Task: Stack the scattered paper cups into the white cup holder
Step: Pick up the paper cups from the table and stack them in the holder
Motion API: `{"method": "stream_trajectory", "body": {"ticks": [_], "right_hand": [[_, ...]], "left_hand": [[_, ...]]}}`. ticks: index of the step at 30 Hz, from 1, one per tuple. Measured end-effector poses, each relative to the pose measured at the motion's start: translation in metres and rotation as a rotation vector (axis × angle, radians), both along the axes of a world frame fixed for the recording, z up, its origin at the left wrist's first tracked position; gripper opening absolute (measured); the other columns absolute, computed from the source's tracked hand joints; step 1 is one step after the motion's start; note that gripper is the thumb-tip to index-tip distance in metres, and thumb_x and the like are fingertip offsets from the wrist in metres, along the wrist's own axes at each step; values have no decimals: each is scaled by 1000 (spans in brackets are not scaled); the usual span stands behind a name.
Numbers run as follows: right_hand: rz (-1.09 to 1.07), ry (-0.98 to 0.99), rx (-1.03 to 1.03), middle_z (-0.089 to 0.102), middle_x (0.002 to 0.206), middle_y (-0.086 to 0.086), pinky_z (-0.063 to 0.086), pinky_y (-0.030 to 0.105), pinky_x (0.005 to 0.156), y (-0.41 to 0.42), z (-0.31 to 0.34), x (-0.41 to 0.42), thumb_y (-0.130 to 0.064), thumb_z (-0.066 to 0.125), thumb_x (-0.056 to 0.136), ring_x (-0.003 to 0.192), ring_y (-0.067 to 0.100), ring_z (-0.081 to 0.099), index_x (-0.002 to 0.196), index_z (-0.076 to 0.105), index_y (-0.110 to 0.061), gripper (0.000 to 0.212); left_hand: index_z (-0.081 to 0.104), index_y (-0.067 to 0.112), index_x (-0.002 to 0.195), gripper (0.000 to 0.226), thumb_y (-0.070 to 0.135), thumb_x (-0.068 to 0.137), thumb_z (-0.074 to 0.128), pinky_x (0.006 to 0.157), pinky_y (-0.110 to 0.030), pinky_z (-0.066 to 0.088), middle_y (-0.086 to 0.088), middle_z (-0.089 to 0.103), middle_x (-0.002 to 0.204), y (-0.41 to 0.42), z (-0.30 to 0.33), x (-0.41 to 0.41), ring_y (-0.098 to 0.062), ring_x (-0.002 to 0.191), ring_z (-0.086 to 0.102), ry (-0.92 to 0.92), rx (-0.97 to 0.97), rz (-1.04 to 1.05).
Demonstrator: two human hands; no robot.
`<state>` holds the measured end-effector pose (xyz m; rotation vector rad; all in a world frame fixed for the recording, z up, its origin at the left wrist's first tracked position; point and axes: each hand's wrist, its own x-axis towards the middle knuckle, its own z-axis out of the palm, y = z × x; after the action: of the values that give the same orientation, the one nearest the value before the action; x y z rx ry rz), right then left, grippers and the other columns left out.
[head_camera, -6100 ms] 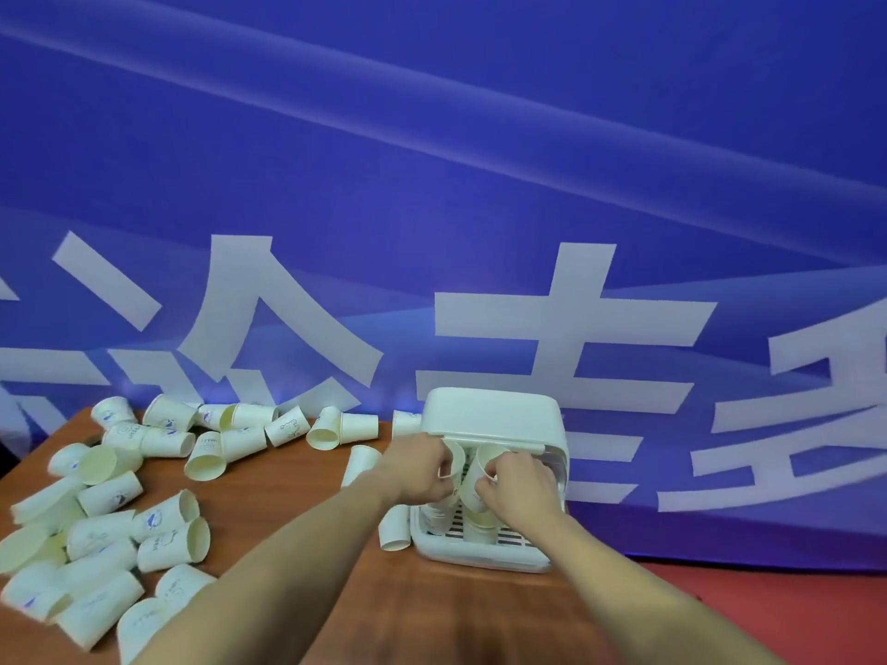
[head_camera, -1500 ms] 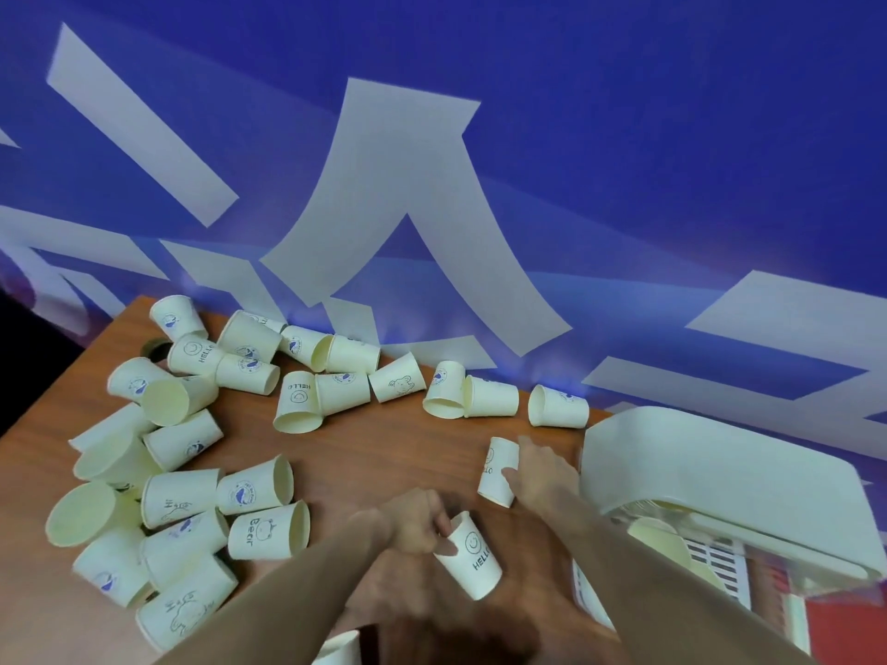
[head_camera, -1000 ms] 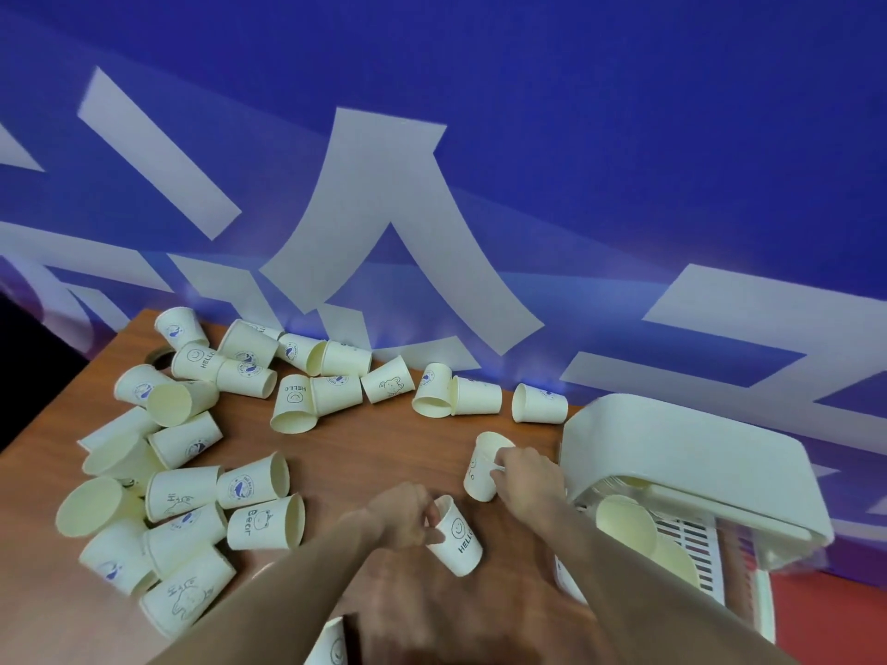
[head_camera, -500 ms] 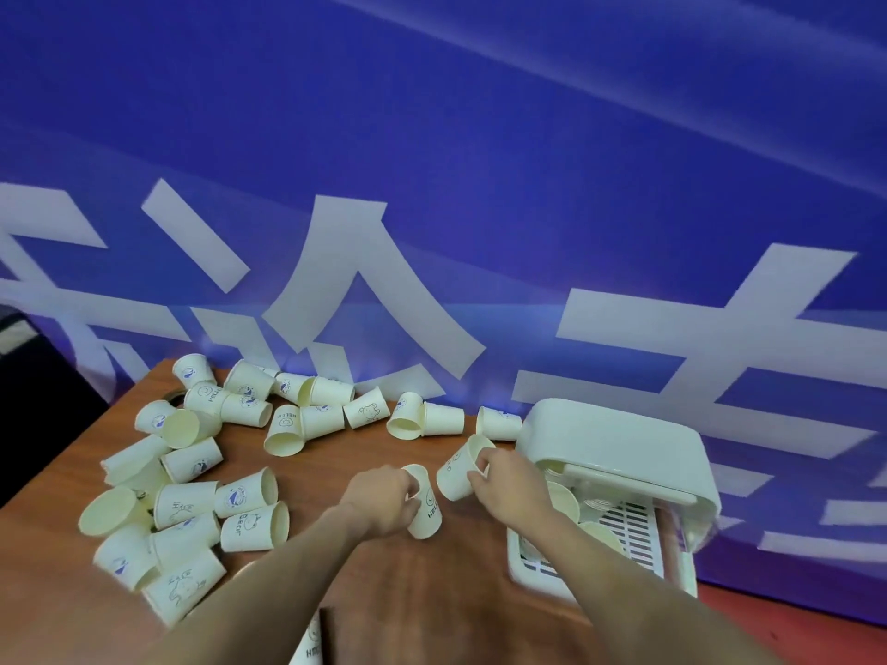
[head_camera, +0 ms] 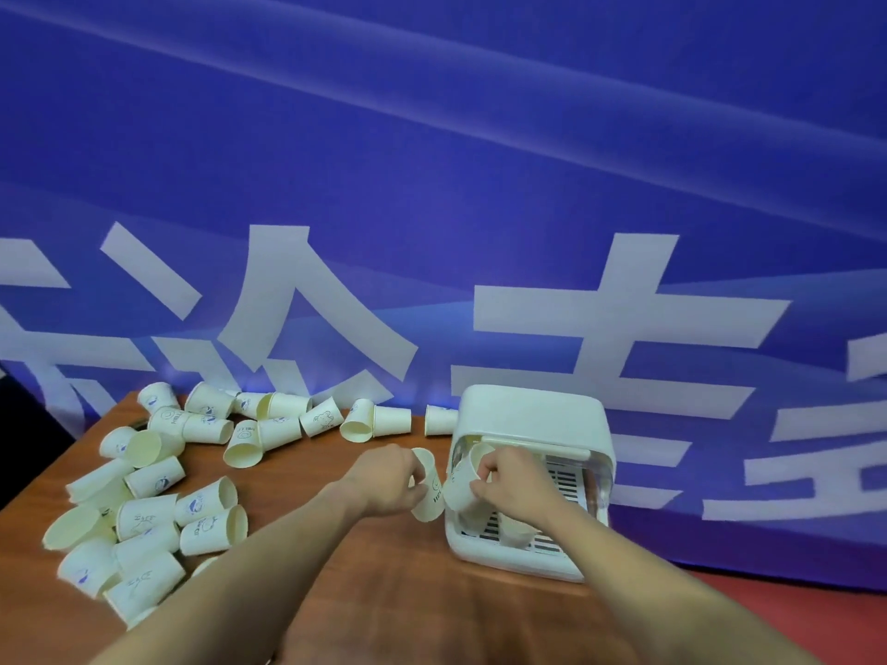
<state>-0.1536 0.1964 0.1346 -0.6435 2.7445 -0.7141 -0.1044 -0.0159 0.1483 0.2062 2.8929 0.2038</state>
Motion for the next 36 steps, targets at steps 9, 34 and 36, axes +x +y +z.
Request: {"method": "stream_trajectory", "body": {"ticks": [9,34,36], "right_hand": [[-168,18,4,55,58,-6,45,28,59,88,5,3,-30,65,72,62,13,54,66,63,-14,17],[-425,-109,167,67,87,0,42,30,68,179,-62,50,-39,58,82,87,23,61,86,64,-24,17],[-450,-108,155,67,87,0,44,31,70,182,-67,56,-41,59,84,86,23,62,89,66,-25,18]], "left_hand": [[69,19,81,30,40,89,48,58,-29,36,-2,64,70,91,12,-13,-22,71,58,73,-25,-174],[67,15,106,27,26,97,45,71,-32,47,-8,68,108,158,-79,-46,-29,96,66,-41,-398,-318],[66,16,109,27,27,98,44,75,-34,49,-8,67,111,156,-89,-49,-28,99,66,-54,-408,-313]]}}
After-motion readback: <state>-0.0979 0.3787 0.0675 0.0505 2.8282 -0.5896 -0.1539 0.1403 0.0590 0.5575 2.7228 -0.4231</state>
